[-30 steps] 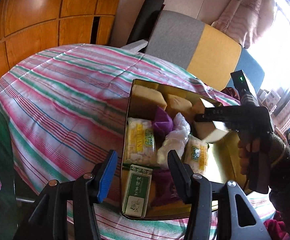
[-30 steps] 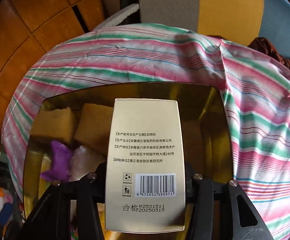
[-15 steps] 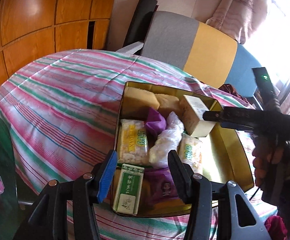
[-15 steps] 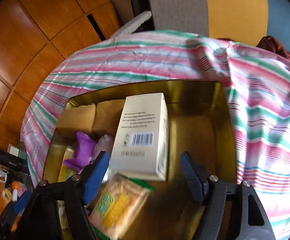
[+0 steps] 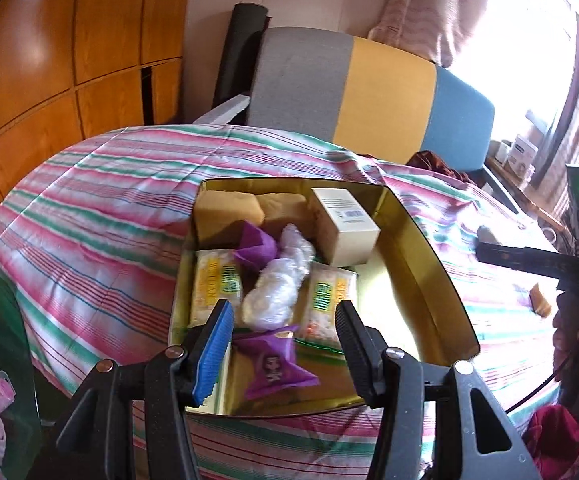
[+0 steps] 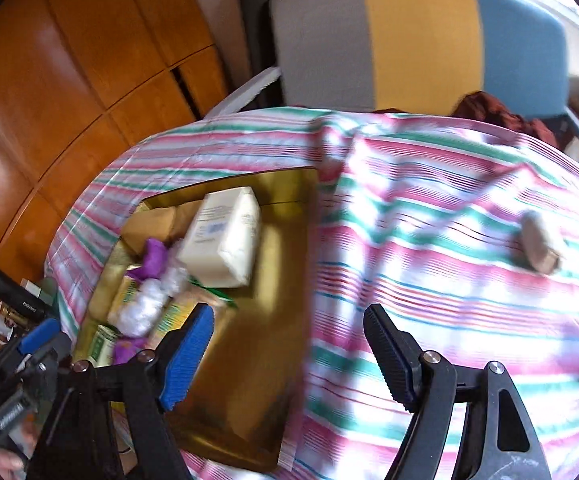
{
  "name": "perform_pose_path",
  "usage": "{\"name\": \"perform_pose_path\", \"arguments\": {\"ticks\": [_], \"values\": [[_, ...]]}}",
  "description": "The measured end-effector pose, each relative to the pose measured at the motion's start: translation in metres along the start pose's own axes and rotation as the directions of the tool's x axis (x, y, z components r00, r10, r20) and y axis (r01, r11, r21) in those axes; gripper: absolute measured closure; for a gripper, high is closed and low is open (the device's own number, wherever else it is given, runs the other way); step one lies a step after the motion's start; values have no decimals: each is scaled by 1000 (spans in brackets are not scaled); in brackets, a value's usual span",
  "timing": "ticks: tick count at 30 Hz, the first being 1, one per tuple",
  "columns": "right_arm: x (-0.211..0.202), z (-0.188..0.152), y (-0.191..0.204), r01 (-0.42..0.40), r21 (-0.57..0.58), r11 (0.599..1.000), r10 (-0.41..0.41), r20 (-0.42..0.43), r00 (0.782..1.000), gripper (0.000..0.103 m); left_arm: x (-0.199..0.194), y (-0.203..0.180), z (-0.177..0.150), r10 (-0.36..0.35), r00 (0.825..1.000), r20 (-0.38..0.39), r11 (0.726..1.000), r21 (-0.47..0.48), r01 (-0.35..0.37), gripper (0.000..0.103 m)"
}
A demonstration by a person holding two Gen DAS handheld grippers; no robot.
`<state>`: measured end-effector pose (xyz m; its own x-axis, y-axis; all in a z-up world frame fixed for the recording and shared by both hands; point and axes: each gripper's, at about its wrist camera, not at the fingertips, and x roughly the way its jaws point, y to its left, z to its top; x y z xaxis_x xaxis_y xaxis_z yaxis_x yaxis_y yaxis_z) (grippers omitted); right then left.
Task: Organize objects
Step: 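Grasp the beige rolled sock with the left gripper while the right gripper reaches to the yellow sponge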
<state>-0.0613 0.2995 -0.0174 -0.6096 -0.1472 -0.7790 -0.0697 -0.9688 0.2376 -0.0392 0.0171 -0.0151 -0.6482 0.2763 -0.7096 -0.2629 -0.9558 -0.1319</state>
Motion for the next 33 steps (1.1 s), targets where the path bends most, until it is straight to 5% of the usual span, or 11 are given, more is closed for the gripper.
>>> {"name": "perform_pose_path", "arguments": {"ticks": [7,13,18,22,24,33], "values": [[-42,-21,-95,111,155,982,-116,24,993,25,4,-33,0,-24,999,-28,997,72,26,49],[-82,-30,-186,219,302,928,-248,60,967,25,8,-69,2,-55,997,-47,987,151,61,49],[-105,-47,-263,299,459,837,-374,79,924,23,15,-101,4,-67,996,-62,972,220,79,49],[-110,-73,-311,303,649,698,-426,36,904,23,21,-128,7,-77,994,-74,958,271,94,49],[-119,-76,-320,257,693,674,-421,74,904,23,25,-141,9,-90,992,-84,952,287,110,49],[-122,-73,-317,216,705,676,-400,104,911,17,49,-202,23,-166,974,-157,924,320,209,49]]}}
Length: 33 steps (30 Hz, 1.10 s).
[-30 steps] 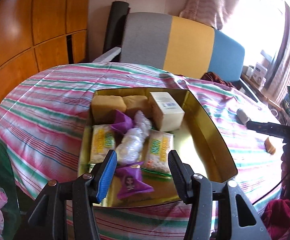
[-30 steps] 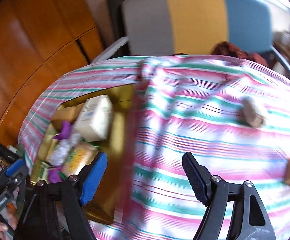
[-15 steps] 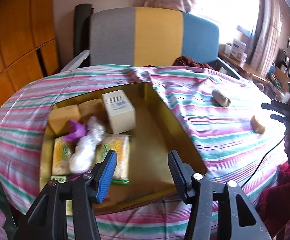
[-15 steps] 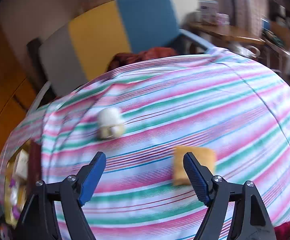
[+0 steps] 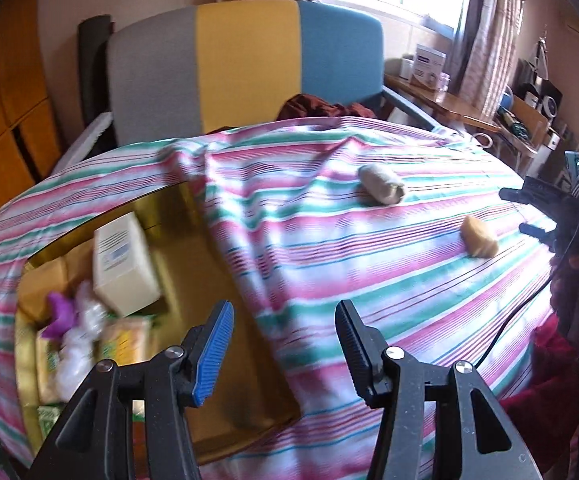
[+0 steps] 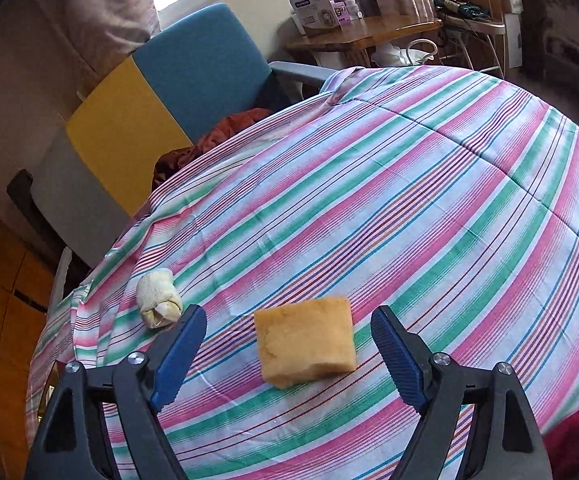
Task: Organize objects
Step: 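Grasp the beige rolled sock with the left gripper while the right gripper reaches to the yellow sponge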
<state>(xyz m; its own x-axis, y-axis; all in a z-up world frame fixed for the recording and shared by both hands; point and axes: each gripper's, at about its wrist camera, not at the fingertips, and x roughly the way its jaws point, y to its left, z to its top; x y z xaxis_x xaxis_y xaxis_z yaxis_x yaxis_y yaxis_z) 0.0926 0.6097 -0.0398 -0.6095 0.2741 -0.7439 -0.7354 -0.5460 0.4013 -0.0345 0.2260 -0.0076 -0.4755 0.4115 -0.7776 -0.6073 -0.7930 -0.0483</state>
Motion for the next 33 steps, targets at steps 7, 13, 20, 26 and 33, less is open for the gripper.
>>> {"name": "perform_pose_path", "arguments": {"ticks": [7,13,20,26,33], "values": [[-2,-3,-14,-49,82,995,51,-15,999,14,41,-40,39,-82,995,-51,996,22,83,33],[-4,-3,-18,-98,123,988,102,-20,995,14,94,-70,72,-154,981,-119,988,-23,152,33],[-1,-4,-19,-146,150,978,153,-40,987,14,157,-95,117,-207,967,-149,975,-109,192,33],[-1,-6,-18,-178,157,972,187,-48,981,14,216,-104,143,-196,963,-185,968,-192,161,21],[5,-8,-18,-186,160,969,200,-73,977,14,256,-113,151,-142,964,-225,978,-184,101,28]]}}
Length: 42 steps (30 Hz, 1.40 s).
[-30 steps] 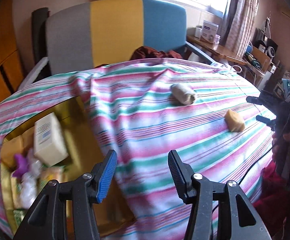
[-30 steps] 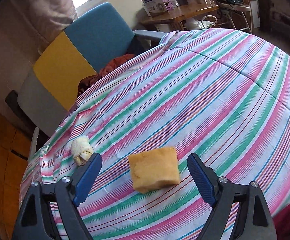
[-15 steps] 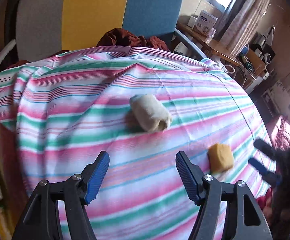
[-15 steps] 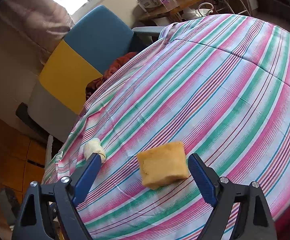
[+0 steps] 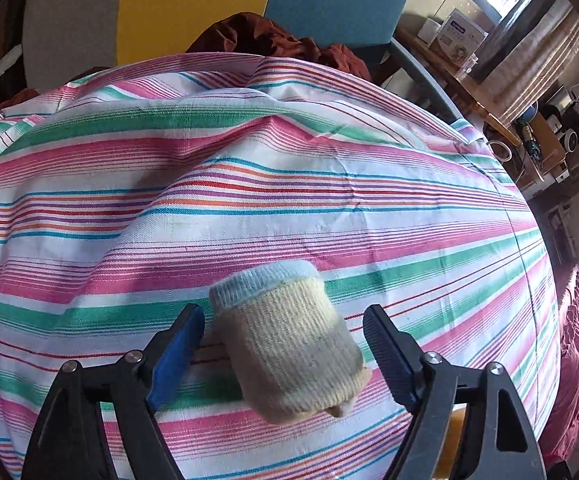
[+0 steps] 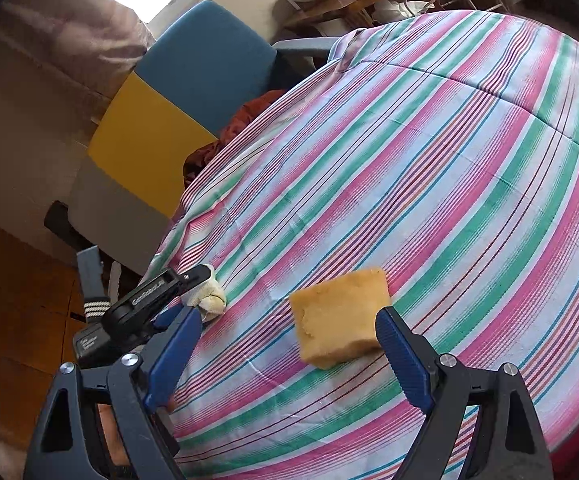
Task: Organize objects
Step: 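Grasp the beige rolled sock with the left gripper while the right gripper reaches to the yellow sponge, then grasp the yellow sponge with the right gripper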
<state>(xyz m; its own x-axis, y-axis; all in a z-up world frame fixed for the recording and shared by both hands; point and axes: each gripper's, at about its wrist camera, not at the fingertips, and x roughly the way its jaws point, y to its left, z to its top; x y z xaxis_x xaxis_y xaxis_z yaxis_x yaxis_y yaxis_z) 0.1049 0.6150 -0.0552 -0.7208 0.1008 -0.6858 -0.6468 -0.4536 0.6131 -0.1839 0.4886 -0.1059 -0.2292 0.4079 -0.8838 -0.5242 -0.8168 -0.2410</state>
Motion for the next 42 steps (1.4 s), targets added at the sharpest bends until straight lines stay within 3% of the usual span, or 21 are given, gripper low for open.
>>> {"name": "perform_pose_path", "arguments": {"ticks": [1,4,9,16,22,30,38,40,41,42], "values": [[1,0,0,2,-1,1000,-2,0,1000,14,-3,-1,-2,-8,1000,17,1000,25,8,43],[-1,1,-4,12,13,1000,-12,10,1000,14,-17,3,-15,-43,999,21,997,60,41,46],[-2,2,-10,31,34,999,-32,23,999,14,-55,6,-66,-40,998,41,986,166,32,46],[-2,5,-17,94,53,994,-96,38,995,14,-95,21,-157,-54,998,-14,965,256,56,46],[14,3,-11,175,-10,985,-175,-1,985,14,-126,33,-207,-59,998,-6,943,328,58,46],[39,-6,4,274,-174,946,-283,-26,959,14,-150,53,-230,-96,995,23,944,319,84,46],[63,-16,15,368,-321,873,-397,-30,917,14,-167,67,-240,-122,991,57,952,289,100,46],[70,-17,15,391,-354,850,-427,-27,904,18,-172,70,-245,-127,990,61,954,282,105,46],[75,-18,17,393,-370,842,-434,-31,900,31,-175,71,-246,-128,990,65,954,280,105,46],[78,-19,17,387,-390,836,-436,-44,899,37,-178,72,-247,-128,989,72,955,280,103,46]]}}
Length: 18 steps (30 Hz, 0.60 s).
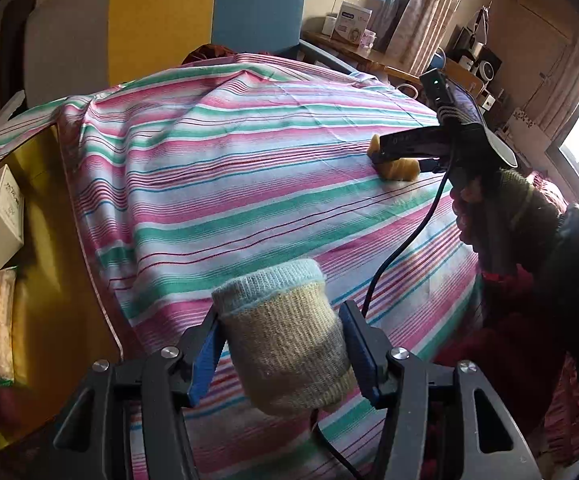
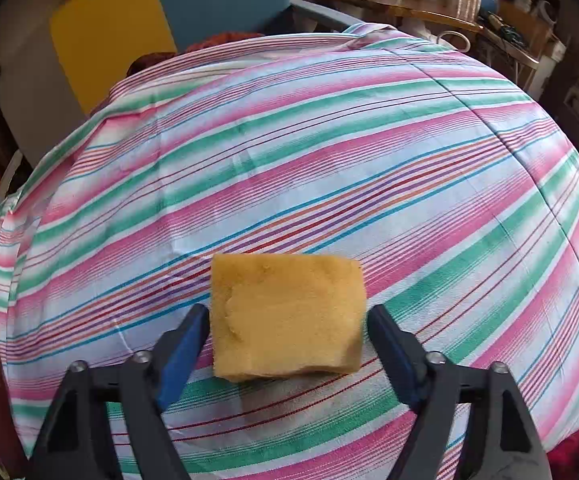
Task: Organize objects
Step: 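Grasp the yellow sponge with the right gripper, then lower the rolled sock into the tin and open the left gripper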
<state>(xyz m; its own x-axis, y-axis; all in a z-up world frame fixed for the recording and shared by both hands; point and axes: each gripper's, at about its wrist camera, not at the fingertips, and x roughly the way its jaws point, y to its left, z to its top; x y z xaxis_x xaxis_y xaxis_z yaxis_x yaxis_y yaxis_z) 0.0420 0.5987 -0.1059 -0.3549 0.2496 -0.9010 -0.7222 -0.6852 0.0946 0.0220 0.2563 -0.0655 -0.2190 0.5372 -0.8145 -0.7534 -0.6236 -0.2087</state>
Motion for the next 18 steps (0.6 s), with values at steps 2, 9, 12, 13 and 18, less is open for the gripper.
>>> {"name": "perform_pose_path", "arguments": {"ticks": [2,9,12,13,18], "values": [[1,-2,8,31,-49,998,-31,9,999,39,-7,1,-1,3,1000,14,1000,-1,-3,46],[-13,-1,17,-35,-93,995,39,49,998,40,-32,10,-3,25,998,64,999,-28,-23,46],[-14,-2,31,-74,-136,988,80,39,996,40,-44,18,-3,46,995,92,998,-46,-42,46],[-14,-4,33,-77,-149,986,83,33,996,40,-48,21,-3,59,993,104,997,-51,-54,46],[-16,-8,40,-117,-175,978,125,33,992,40,-69,35,-7,128,980,155,991,-68,-118,46]]}}
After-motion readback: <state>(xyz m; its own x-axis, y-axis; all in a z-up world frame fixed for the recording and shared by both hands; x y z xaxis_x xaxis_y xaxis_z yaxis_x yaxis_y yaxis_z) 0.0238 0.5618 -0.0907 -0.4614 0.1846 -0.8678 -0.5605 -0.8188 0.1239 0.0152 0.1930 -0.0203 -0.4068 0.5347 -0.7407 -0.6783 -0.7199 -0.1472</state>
